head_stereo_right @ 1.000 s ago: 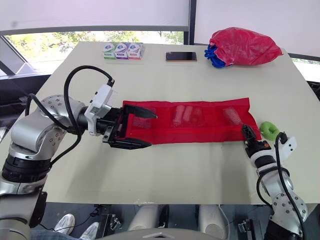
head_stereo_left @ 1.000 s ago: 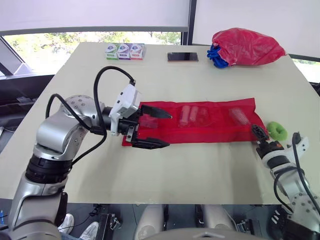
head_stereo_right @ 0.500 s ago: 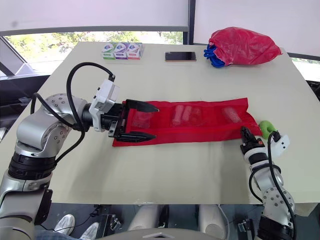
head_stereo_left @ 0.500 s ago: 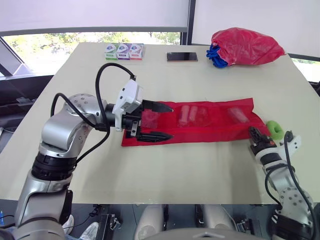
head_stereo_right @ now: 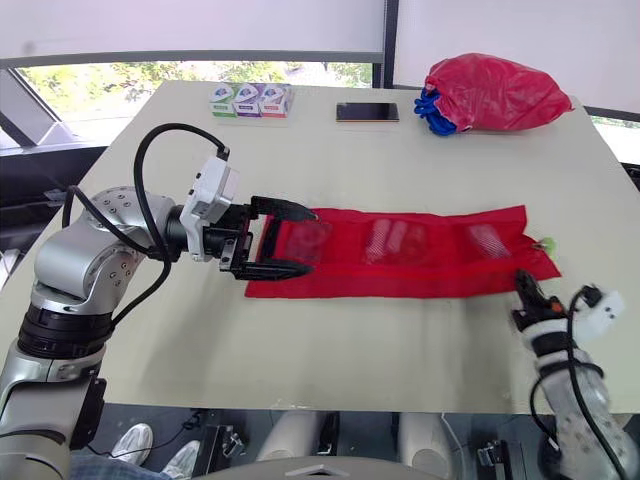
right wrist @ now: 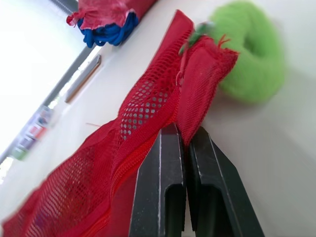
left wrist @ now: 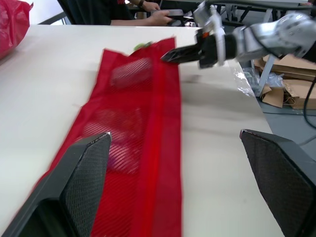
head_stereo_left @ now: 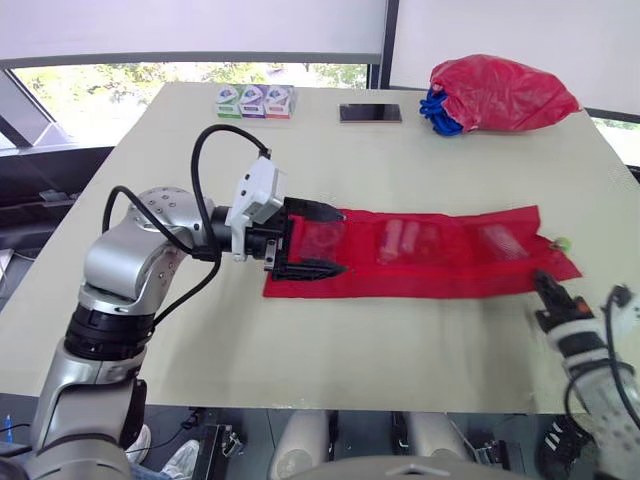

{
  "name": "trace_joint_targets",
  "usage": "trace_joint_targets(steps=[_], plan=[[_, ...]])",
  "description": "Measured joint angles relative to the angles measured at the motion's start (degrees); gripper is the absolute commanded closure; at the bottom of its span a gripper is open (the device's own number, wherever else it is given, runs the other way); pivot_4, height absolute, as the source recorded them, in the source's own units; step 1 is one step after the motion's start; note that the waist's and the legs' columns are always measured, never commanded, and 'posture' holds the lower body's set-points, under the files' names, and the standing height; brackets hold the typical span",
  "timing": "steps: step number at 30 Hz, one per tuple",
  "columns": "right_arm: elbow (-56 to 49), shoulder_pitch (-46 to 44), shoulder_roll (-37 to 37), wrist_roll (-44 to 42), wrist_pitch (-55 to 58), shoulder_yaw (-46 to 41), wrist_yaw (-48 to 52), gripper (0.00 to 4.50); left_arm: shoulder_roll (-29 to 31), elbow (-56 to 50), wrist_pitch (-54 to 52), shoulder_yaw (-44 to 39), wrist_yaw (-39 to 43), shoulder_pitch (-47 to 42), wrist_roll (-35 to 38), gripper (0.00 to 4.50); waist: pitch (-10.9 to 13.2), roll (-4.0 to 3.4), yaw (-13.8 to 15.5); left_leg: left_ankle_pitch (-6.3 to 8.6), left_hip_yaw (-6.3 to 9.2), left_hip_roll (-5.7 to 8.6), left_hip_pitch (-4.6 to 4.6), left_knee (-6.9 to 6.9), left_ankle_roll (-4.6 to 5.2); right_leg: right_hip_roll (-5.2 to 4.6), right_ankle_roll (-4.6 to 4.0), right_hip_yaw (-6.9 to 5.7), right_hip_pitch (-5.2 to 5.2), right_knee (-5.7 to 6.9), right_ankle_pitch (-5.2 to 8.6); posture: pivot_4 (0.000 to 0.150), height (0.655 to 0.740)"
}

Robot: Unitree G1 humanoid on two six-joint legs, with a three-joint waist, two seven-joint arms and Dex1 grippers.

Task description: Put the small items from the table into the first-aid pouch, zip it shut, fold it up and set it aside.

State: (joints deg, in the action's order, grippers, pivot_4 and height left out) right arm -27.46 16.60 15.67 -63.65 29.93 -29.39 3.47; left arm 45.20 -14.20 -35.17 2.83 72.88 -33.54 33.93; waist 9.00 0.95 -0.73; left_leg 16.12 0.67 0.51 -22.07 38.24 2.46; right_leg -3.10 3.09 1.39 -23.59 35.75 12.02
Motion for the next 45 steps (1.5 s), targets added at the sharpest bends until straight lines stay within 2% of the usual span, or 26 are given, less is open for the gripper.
trace_joint_targets(steps=[4,5,6,8,9,12,13,15,20,25,29,31,36,39,45], plan=[[-4.85,5.06,6.47,0.65,0.57,-1.45,4.36,4.42,-0.01,0.32,0.01,0.02,0.2,-0.02,0.01,0.0,0.01,-0.01,-0.2,0.0,-0.14,-0.08,0.13,0.02,0.0,0.06,0.13,0.09,0.02,0.05,0.15,0.15,0.74],[-6.83,7.22,10.83,3.39,0.57,-1.36,7.55,4.42,0.0,0.66,0.03,0.03,0.57,-0.12,0.0,0.0,0.04,-0.08,-0.1,0.0,-0.18,-0.08,0.14,0.08,0.0,0.06,0.14,0.11,0.02,0.08,0.16,0.15,0.74],[-7.38,7.73,12.03,4.06,0.58,-1.38,8.23,4.42,0.03,0.81,0.03,0.02,0.63,-0.16,0.0,0.0,0.04,-0.09,-0.08,0.0,-0.2,-0.08,0.15,0.07,0.0,0.06,0.14,0.13,0.02,0.08,0.16,0.15,0.74],[-11.34,8.89,19.86,11.89,-0.49,-0.03,14.5,4.42,0.07,2.28,0.21,0.07,0.83,-0.68,-0.14,0.0,0.01,0.03,-0.16,0.0,-0.24,-0.15,0.15,0.11,0.0,0.15,0.14,0.14,0.03,0.07,0.16,0.15,0.74],[-12.2,8.73,20.9,13.06,-0.7,0.36,15.47,4.42,0.07,2.43,0.27,0.1,0.86,-0.92,-0.16,0.0,0.02,0.07,-0.13,0.0,-0.22,-0.15,0.14,0.1,0.0,0.15,0.14,0.12,0.03,0.07,0.16,0.15,0.74],[-15.63,3.26,28.39,20.65,-0.85,7.63,18.75,4.42,-0.09,2.92,0.61,0.41,1.16,-1.65,-0.25,0.0,0.06,0.15,-0.36,0.0,-0.28,-0.18,0.13,0.1,-0.01,0.18,0.15,0.16,0.01,0.07,0.15,0.15,0.74],[-17.98,-1.1,31.94,24.68,-0.46,13.47,20.57,4.42,-0.19,3.1,0.68,0.56,1.18,-2.19,-0.28,0.0,0.09,0.22,-0.11,0.0,-0.17,-0.19,0.11,0.11,-0.01,0.21,0.13,0.09,0.01,0.07,0.16,0.15,0.74],[-18.67,-2.28,32.48,26.63,-0.06,16.16,21.36,4.42,-0.12,3.34,0.7,0.49,1.18,-2.18,-0.36,0.0,0.1,0.31,0.48,0.0,0.0,-0.17,0.04,0.11,-0.02,0.21,0.18,-0.03,0.02,0.06,0.12,0.15,0.74],[-16.97,-13.4,40.48,39.68,0.18,31.68,27.68,4.42,0.11,3.69,0.69,0.46,0.97,-2.15,-0.71,0.0,0.24,0.51,0.25,0.01,-0.09,-0.11,-0.02,0.16,-0.01,0.09,0.12,0.0,0.0,-0.03,0.14,0.15,0.74],[-13.83,-17.04,41.54,48.15,-1.15,39.46,32.32,4.42,0.24,3.33,0.62,0.09,0.39,-1.54,-0.7,0.0,0.32,0.62,0.3,0.01,-0.06,-0.11,-0.04,0.16,-0.01,0.08,0.09,-0.03,0.0,-0.03,0.1,0.15,0.74],[-13.38,-17.98,38.32,48.78,-1.08,39.59,32.57,3.21,0.29,1.85,0.15,-0.34,-0.82,0.22,-0.49,0.0,0.33,0.67,0.23,0.0,-0.04,-0.13,-0.02,0.16,-0.02,0.1,0.14,-0.05,0.0,0.0,0.05,0.15,0.74],[-13.91,-17.49,36.52,47.06,-0.04,38.65,32.94,2.16,0.31,1.24,-0.42,-0.62,-1.61,0.75,-0.09,0.0,0.34,0.67,0.24,0.0,-0.03,-0.13,-0.02,0.17,-0.02,0.09,0.04,-0.05,0.0,0.03,-0.06,0.15,0.74],[-17.65,-14.18,32.76,36.55,2.98,29.83,34.71,0.14,0.61,0.83,-1.2,-2.29,-3.25,3.49,0.05,0.0,0.34,0.68,0.34,0.0,-0.01,-0.13,0.0,0.18,-0.02,0.08,0.12,-0.05,0.02,0.03,-0.12,0.15,0.74],[-20.74,-12.43,32.3,28.21,4.75,23.21,36.45,0.06,1.4,0.26,-3.5,-3.07,-4.74,5.98,0.56,0.0,0.34,0.69,0.32,0.01,0.0,-0.14,0.02,0.17,-0.02,0.07,0.13,-0.07,0.04,0.04,-0.13,0.15,0.74],[-21.61,-12.44,32.35,20.18,5.18,16.45,38.01,0.06,1.68,1.61,-7.27,-5.7,-8.99,11.16,0.66,0.0,0.34,0.7,0.19,0.0,-0.04,-0.16,0.09,0.17,-0.02,0.07,0.12,-0.06,0.05,0.09,-0.11,0.15,0.74]])
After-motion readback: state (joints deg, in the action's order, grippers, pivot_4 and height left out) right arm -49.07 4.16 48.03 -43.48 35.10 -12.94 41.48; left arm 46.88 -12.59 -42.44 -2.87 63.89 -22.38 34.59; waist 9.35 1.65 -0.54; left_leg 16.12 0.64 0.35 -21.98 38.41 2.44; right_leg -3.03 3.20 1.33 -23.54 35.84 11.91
